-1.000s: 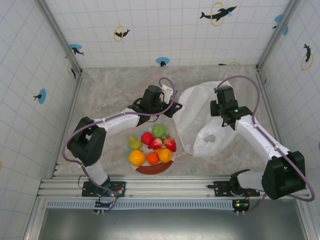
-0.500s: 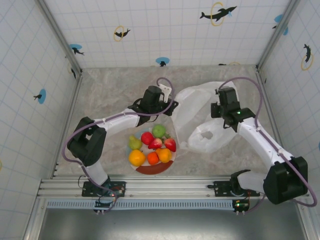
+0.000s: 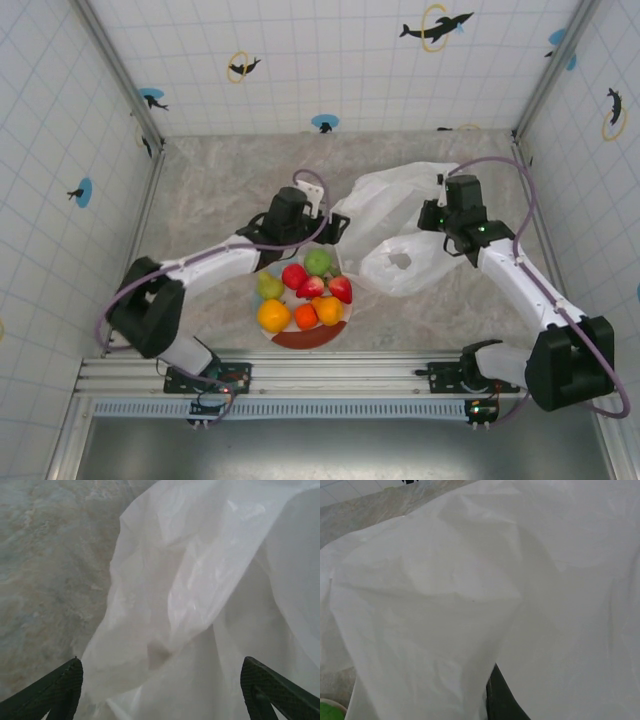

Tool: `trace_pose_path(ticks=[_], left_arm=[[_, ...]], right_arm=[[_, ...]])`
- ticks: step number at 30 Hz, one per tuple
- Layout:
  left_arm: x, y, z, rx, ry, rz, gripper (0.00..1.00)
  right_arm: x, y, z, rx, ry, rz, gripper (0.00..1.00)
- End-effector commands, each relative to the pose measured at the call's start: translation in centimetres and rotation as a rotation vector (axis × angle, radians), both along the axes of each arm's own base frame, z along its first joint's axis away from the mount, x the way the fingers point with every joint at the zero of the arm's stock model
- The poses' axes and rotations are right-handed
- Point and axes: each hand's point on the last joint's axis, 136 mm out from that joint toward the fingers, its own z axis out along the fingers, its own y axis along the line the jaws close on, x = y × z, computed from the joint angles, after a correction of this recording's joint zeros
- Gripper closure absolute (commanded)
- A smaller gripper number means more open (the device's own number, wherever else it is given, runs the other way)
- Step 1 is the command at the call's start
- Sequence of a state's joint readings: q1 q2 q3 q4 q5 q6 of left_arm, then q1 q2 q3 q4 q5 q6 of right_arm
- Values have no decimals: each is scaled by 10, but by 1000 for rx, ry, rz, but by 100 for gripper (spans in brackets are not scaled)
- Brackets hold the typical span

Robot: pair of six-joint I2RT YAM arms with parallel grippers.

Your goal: Place the fruits into the plastic bag

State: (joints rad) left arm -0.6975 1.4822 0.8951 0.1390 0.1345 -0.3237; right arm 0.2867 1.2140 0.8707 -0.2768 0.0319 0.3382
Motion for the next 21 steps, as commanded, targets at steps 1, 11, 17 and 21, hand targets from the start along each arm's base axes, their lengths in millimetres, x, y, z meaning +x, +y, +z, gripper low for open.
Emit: trace_pose_path(ticks=[1,11,17,21], left_arm=[[-4,37,9,2,-7,139,9],[-67,143,-28,86,246,388,8],[-122,162,-44,90,451,411,2],[-155,159,-53,84,571,382,2]], right_arm=[[6,2,-1,35,-26,-18,100],[6,2,-8,26,-14,-12,100],[8,3,-6,17,-19,-1,100],[10,3,-3,18,-26,6,100]])
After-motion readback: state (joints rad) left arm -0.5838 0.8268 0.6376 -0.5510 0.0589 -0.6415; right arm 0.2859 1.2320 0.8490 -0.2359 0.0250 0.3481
